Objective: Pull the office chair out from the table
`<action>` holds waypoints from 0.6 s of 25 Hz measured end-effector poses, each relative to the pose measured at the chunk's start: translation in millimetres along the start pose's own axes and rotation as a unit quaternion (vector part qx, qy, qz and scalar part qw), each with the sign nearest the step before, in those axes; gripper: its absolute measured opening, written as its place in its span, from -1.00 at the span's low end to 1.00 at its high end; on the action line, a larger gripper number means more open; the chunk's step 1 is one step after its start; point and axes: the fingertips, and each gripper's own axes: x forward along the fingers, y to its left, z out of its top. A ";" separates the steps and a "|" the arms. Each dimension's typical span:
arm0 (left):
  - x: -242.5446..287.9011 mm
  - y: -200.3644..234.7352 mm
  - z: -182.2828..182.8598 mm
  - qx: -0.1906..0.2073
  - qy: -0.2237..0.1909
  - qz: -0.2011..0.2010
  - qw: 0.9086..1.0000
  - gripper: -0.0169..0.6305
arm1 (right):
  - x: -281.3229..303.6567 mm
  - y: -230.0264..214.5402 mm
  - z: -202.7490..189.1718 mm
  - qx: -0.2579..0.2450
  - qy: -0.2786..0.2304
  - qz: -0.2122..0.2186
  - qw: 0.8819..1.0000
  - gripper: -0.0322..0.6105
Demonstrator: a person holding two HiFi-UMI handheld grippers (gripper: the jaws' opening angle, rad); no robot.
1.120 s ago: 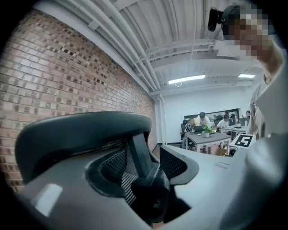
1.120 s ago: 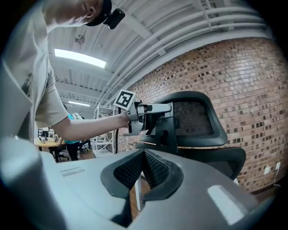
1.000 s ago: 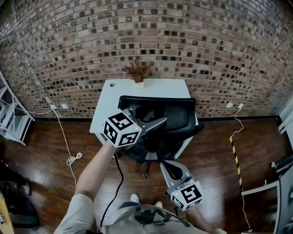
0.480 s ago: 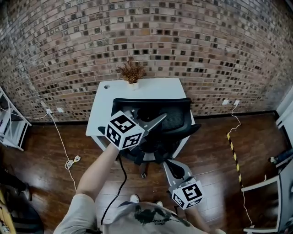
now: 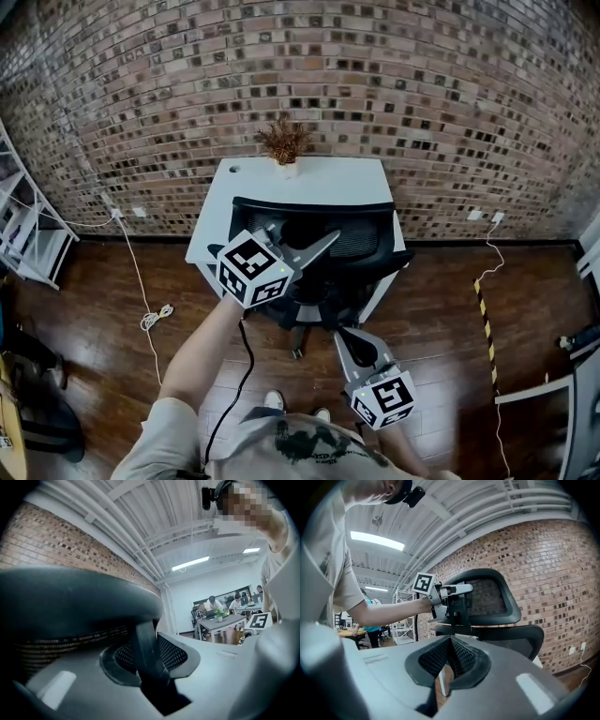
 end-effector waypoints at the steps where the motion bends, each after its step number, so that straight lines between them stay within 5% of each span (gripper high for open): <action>1: -0.2 -0.7 -0.4 0.001 -0.001 0.004 1.000 -0.59 | -4.6 0.3 -1.2 0.000 0.001 0.003 1.000 -0.90; 15: 1.8 -45.5 10.8 -0.009 -0.003 0.012 1.000 -0.64 | -54.7 20.0 0.1 -0.003 0.004 0.046 0.999 -0.90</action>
